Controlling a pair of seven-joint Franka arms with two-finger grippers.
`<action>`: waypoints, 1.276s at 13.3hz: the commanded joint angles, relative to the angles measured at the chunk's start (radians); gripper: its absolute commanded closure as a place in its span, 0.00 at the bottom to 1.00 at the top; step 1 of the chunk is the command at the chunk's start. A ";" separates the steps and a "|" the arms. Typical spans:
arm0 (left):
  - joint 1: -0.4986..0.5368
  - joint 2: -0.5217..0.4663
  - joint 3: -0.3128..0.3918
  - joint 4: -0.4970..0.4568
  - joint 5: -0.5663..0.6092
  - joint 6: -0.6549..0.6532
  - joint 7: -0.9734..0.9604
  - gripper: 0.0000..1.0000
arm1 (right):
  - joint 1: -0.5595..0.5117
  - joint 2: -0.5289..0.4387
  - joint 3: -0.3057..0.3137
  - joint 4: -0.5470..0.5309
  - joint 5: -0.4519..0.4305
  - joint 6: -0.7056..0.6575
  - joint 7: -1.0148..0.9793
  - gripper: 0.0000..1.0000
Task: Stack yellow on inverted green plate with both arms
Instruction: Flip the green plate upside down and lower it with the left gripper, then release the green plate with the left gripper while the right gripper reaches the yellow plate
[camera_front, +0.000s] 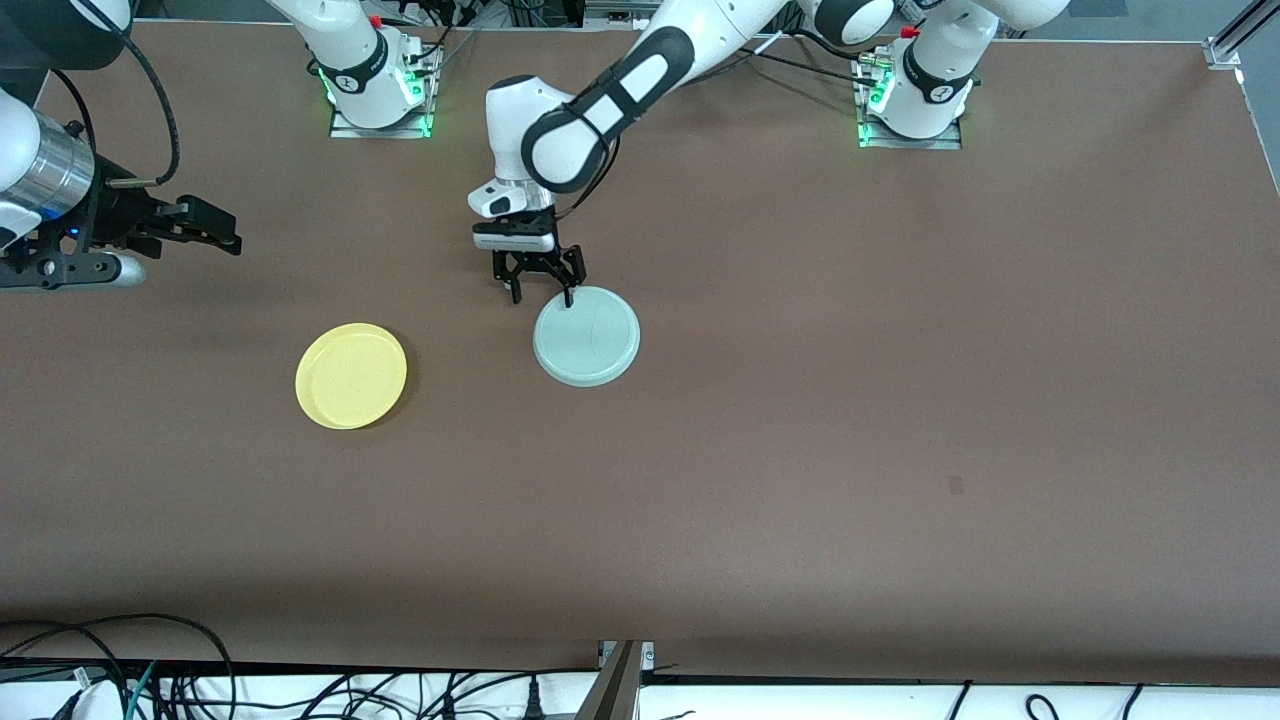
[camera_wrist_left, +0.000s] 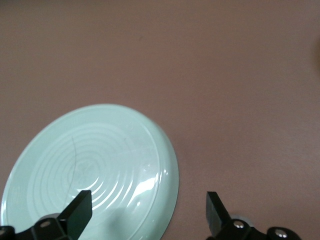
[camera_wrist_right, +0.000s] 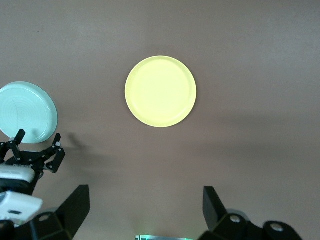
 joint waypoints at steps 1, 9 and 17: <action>0.131 -0.051 -0.095 -0.017 -0.137 0.013 0.045 0.00 | 0.000 -0.004 -0.001 0.002 0.004 -0.009 0.013 0.00; 0.437 -0.180 -0.244 -0.017 -0.426 -0.001 0.076 0.00 | -0.003 -0.004 -0.003 0.002 0.004 -0.009 0.013 0.00; 0.766 -0.330 -0.437 -0.014 -0.588 -0.263 0.079 0.00 | -0.002 -0.003 0.000 0.003 0.004 0.000 0.011 0.00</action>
